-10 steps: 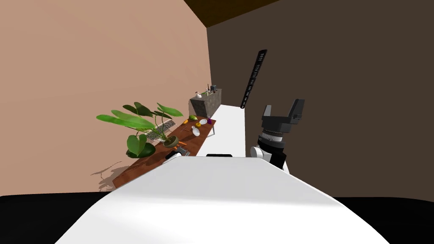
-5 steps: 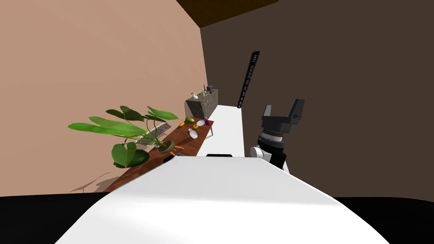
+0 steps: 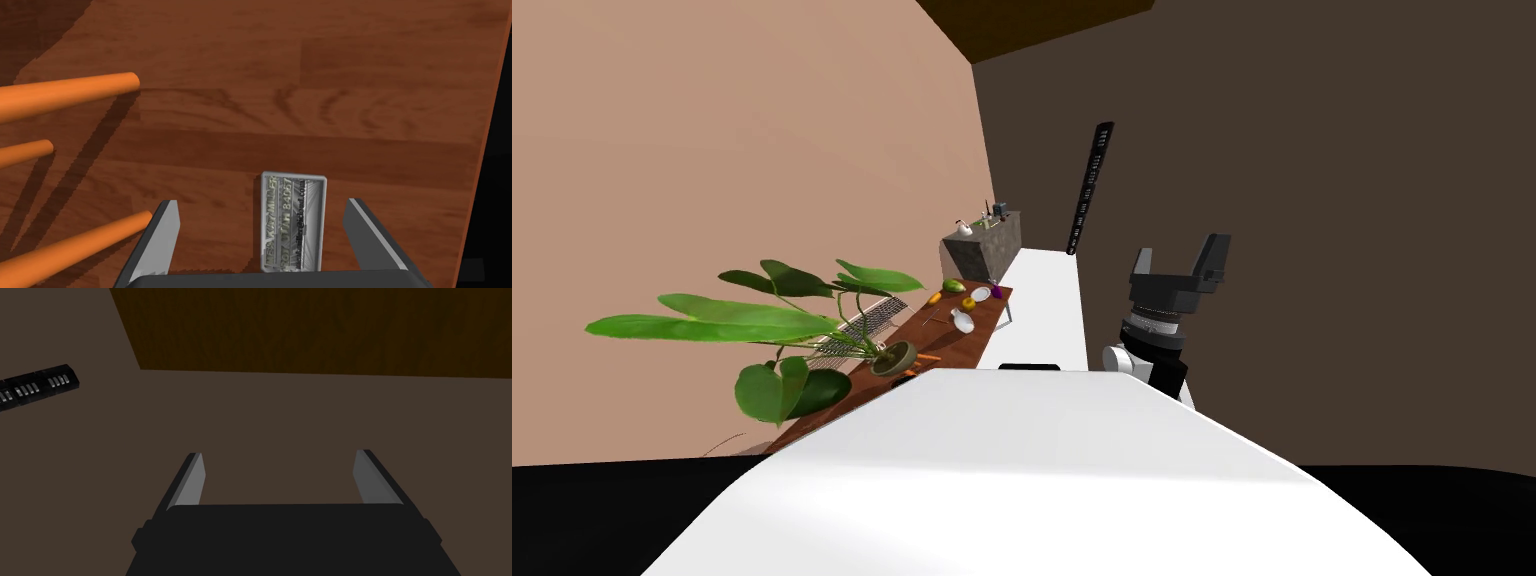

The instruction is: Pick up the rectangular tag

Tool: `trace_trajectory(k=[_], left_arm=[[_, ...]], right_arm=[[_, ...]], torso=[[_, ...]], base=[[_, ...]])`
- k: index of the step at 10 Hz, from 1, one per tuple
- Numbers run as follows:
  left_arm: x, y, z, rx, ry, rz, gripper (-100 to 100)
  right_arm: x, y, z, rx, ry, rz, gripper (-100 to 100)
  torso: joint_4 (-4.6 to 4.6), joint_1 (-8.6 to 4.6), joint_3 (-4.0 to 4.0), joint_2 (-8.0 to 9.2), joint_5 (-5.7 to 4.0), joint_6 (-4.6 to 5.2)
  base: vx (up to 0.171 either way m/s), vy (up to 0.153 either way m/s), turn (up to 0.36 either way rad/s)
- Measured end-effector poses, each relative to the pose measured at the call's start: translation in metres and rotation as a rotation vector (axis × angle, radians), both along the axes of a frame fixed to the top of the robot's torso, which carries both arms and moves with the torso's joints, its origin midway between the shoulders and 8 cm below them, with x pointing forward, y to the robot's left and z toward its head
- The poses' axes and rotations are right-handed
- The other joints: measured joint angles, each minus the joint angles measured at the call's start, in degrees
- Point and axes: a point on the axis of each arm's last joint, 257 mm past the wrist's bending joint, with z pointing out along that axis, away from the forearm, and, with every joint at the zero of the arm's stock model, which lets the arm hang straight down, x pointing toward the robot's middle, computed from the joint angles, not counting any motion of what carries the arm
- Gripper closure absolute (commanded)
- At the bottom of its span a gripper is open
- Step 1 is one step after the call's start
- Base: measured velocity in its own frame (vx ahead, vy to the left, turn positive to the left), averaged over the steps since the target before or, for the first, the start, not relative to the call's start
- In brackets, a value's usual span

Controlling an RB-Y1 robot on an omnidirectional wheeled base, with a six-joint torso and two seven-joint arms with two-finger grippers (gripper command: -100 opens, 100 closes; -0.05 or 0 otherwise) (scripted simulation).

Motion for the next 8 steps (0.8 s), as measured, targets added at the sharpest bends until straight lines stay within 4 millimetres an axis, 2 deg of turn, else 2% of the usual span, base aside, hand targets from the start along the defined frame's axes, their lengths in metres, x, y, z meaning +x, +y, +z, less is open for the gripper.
trace_trajectory(k=[1, 4, 8], left_arm=[[-0.017, -0.002, -0.006, -0.029, 0.027, 0.031, -100], [-0.045, -0.01, -0.015, -0.083, 0.083, 0.084, -100], [-0.101, -0.022, -0.028, -0.186, 0.19, 0.192, -100]], right_arm=[[0.0, 0.0, 0.0, 0.0, 0.0, 0.0, 0], [0.0, 0.0, 0.0, 0.0, 0.0, 0.0, 0], [0.0, 0.0, 0.0, 0.0, 0.0, 0.0, 0]], torso=[[0.0, -0.01, 0.0, -0.01, 0.0, 0.02], [0.01, -0.05, 0.0, 0.01, -0.01, 0.01], [-0.02, 0.09, -0.05, -0.1, 0.01, 0.01]], base=[[0.037, 0.013, -0.056], [0.043, 0.011, -0.084], [0.064, 0.041, -0.098]])
